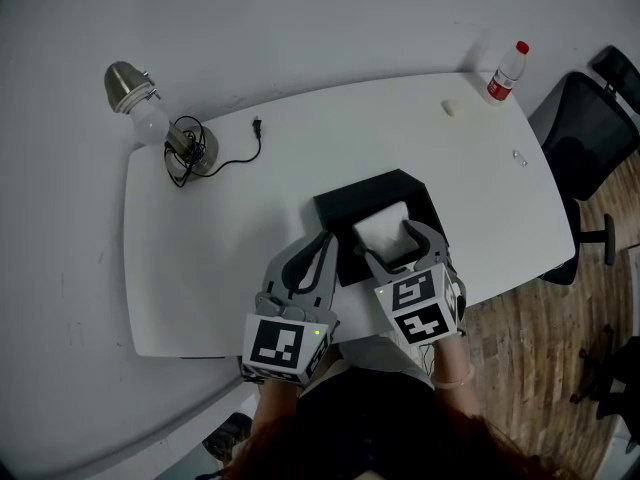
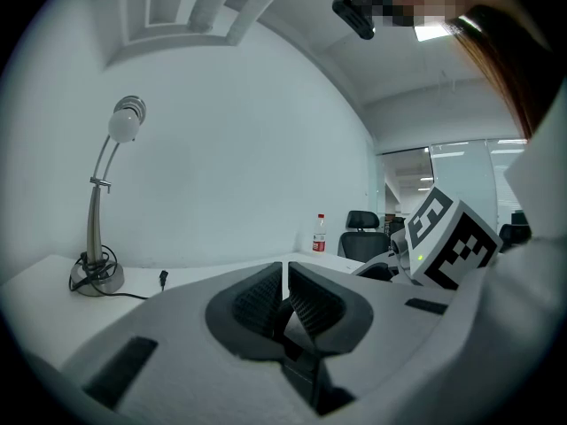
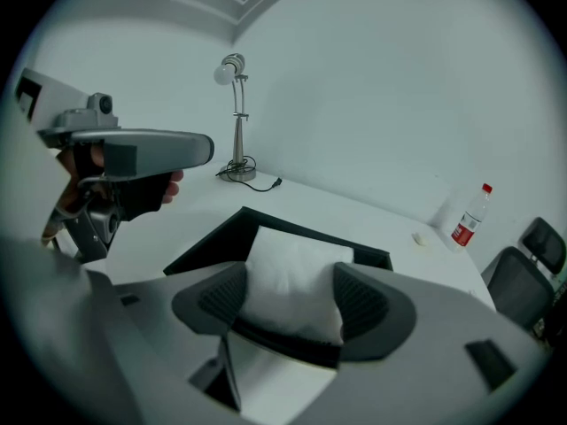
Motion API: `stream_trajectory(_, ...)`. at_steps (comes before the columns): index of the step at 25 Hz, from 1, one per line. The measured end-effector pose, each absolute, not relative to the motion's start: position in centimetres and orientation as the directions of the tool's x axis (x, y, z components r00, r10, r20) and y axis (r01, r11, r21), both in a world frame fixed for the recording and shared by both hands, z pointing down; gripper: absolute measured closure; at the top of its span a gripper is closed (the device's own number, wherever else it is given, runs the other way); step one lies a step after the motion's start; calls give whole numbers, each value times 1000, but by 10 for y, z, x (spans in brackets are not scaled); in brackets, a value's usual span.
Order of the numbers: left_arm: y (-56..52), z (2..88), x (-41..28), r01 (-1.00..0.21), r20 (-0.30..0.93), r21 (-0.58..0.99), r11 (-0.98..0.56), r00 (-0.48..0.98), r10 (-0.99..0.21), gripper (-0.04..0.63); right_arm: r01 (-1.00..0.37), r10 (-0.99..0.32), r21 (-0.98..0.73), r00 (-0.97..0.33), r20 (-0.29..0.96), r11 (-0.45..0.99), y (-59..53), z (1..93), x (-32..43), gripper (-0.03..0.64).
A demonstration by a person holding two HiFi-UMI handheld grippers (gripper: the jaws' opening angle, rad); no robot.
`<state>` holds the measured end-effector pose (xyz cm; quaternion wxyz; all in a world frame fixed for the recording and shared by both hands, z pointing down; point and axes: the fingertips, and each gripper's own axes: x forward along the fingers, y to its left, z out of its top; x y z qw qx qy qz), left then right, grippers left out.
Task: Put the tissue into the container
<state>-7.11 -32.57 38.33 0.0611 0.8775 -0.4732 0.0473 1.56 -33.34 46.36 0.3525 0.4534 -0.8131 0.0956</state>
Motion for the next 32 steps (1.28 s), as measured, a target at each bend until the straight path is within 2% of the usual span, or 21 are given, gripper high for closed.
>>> stream_trajectory(18, -330, 381, -79, -850, 145, 52, -525, 526, -838, 554, -781, -542, 116, -310, 781, 614, -338, 483, 12, 290)
stream_trajectory(27, -323, 374, -79, -850, 134, 42, -525, 525, -840, 554, -773, -538, 119, -313, 782, 623, -338, 483, 11, 290)
stream_trajectory(32, -315, 369, -82, -858, 127, 32, -513, 512, -849, 555, -782, -588, 143, -320, 743, 607, -338, 474, 13, 291)
